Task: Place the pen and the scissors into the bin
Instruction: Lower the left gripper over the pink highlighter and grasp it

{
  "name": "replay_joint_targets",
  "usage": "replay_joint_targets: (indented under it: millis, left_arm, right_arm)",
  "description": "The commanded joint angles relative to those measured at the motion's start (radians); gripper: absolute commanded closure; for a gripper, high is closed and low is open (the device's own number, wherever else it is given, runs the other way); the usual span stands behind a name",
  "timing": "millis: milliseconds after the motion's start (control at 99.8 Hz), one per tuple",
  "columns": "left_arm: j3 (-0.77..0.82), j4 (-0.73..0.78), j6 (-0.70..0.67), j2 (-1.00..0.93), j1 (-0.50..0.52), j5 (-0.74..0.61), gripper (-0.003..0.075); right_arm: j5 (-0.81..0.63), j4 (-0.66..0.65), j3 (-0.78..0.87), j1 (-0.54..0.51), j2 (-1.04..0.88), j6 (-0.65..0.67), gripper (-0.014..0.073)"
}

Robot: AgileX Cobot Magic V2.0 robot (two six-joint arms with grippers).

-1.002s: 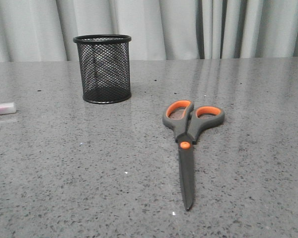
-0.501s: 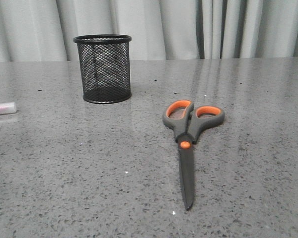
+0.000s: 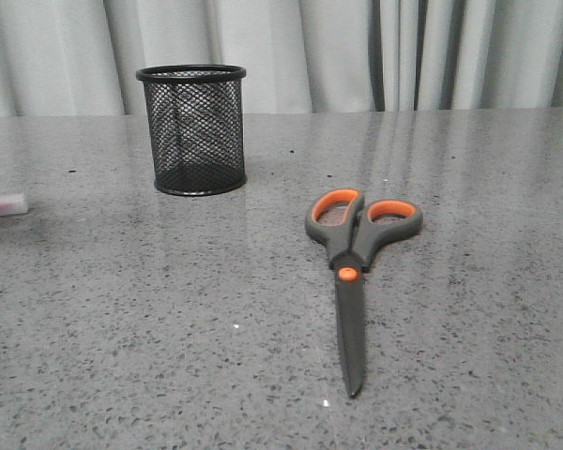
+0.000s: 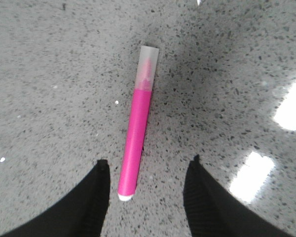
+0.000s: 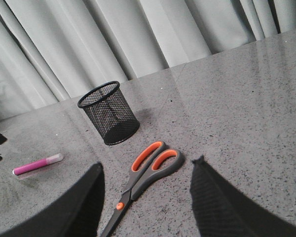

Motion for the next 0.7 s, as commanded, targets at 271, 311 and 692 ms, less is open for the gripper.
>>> replay_joint_targets:
  millis: [271,311,692]
  left_arm:
    - [-0.17,-0.202,0.254,0.219,0.064,0.052,0.0396]
    - [-0.191,-0.202,0.254,0.238,0.078,0.052,0.0396]
    - [-0.246,-0.359,0.483,0.336,0.194,0.129,0.0396]
  right_arm:
    - [-0.046,0.015,-0.035,-0.005,0.022,-0.015,0.0237]
    - [-0.046,0.015,-0.035,-0.005,0.022,-0.016,0.0237]
    - [-0.044,0.015,-0.035,-0.005,0.022,-0.023,0.0237]
